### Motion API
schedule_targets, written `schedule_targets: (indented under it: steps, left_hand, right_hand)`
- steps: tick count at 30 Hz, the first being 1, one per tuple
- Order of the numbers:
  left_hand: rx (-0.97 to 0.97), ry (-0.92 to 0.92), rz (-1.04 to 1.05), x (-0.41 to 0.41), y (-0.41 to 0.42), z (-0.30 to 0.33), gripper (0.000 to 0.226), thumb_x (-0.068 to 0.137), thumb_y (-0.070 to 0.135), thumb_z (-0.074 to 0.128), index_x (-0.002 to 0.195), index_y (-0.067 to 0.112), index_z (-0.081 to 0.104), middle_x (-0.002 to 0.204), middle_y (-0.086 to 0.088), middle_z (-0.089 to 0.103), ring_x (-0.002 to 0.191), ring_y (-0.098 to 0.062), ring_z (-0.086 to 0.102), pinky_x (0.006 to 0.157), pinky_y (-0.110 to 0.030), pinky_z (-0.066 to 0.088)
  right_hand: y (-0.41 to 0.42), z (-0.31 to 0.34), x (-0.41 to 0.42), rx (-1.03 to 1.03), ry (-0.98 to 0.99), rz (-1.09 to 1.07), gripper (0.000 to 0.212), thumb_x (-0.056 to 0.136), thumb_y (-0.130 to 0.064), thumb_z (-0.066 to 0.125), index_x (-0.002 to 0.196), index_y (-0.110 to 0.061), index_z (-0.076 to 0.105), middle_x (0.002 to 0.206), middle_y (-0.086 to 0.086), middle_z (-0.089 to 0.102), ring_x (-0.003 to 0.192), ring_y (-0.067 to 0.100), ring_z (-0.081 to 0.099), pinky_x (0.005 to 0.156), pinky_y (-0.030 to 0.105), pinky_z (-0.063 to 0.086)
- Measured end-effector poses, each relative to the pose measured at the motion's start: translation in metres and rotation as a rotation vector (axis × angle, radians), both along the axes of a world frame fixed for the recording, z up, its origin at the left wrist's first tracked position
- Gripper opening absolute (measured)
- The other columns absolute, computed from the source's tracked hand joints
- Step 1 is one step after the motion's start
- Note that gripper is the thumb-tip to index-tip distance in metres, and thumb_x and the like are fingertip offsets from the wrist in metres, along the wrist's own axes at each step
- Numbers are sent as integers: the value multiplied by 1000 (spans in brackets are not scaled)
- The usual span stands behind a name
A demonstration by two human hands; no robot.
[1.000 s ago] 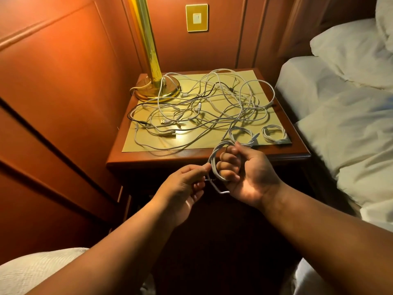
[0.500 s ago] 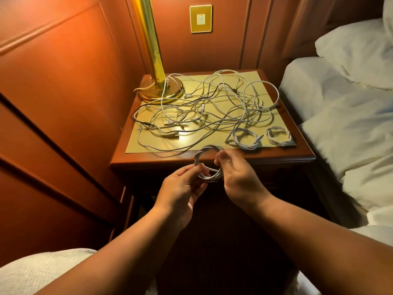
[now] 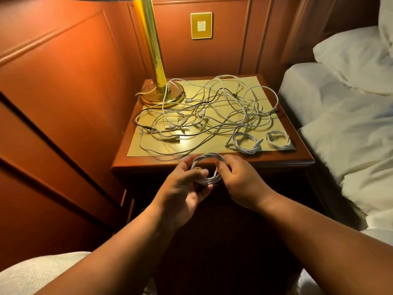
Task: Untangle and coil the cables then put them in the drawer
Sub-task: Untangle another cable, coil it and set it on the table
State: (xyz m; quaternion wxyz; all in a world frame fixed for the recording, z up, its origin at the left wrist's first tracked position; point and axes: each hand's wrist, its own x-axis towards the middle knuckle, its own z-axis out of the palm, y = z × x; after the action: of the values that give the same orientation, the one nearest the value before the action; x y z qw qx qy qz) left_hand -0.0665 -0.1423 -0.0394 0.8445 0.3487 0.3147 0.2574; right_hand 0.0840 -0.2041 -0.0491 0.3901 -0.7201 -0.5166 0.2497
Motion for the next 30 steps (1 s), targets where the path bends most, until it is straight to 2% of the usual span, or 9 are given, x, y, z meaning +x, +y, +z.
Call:
schedule_targets:
  steps: [3, 8, 10, 13, 15, 19, 21, 25, 30]
  left_hand:
    - [108, 212, 56, 4, 2, 1, 57, 79, -16, 57, 123, 20, 59, 83, -4, 54, 86, -18, 57, 83, -39, 51]
    - [296, 515, -126, 0, 11, 5, 56, 82, -8, 64, 128, 22, 49, 109, -17, 57, 86, -22, 64, 75, -36, 57]
    - [353, 567, -155, -3, 13, 7, 55, 83, -5, 69, 128, 21, 48, 105, -20, 63, 75, -23, 69, 69, -33, 58]
    - [422, 532, -16, -5, 15, 9, 51, 83, -3, 71, 125, 19, 50, 101, -19, 70, 84, -27, 74, 77, -39, 60]
    - [216, 344, 109, -1, 13, 10, 44, 87, -4, 64, 123, 17, 51, 105, -17, 68, 89, -27, 72, 79, -39, 59]
    - [-271, 34, 122, 0, 10, 12, 32, 95, 4, 48, 126, 12, 53, 84, -10, 59, 62, -16, 60, 53, -25, 52]
    - [-176, 150, 16, -1, 11, 7, 35, 94, 6, 46, 128, 12, 54, 74, -5, 53, 53, -10, 48, 47, -22, 40]
    - [292, 553, -193, 0, 14, 7, 26, 93, 5, 52, 112, 20, 62, 75, -5, 54, 53, -11, 42, 49, -22, 27]
    - [351, 687, -373, -6, 18, 11, 17, 99, 15, 54, 112, 22, 62, 70, -4, 65, 51, -12, 43, 49, -24, 24]
  right_hand:
    - [-2, -1, 1, -11, 71, -7, 23, 103, -32, 46, 91, -19, 61, 84, -1, 59, 73, 8, 54, 63, 21, 39]
    - [-4, 0, 8, 17, 11, -44, 21, 101, -31, 50, 102, -17, 67, 90, 0, 66, 82, 12, 61, 72, 31, 49]
    - [-4, 0, 11, 56, -75, -53, 20, 100, -29, 52, 104, -16, 68, 94, -2, 66, 87, 11, 61, 75, 31, 50]
    - [-3, -1, 14, 90, -122, -66, 21, 100, -28, 53, 107, -15, 68, 97, -2, 65, 90, 11, 60, 76, 30, 51]
    - [-2, -1, 17, 86, -131, -103, 23, 101, -29, 53, 110, -14, 67, 98, -1, 65, 89, 12, 60, 74, 27, 50]
    - [-2, 2, 22, 51, -109, -141, 17, 101, -27, 52, 109, -18, 65, 91, -4, 64, 81, 8, 59, 64, 23, 45]
    - [-3, 2, 23, 31, -83, -155, 13, 100, -26, 54, 107, -20, 64, 89, -6, 63, 80, 8, 59, 65, 25, 47]
    - [-3, 0, 27, 36, -108, -161, 13, 98, -24, 58, 109, -21, 65, 94, -6, 64, 84, 8, 60, 70, 26, 51]
    - [-5, -2, 25, 116, -237, -99, 10, 96, -17, 60, 104, -18, 66, 94, -6, 61, 83, 6, 56, 68, 18, 43]
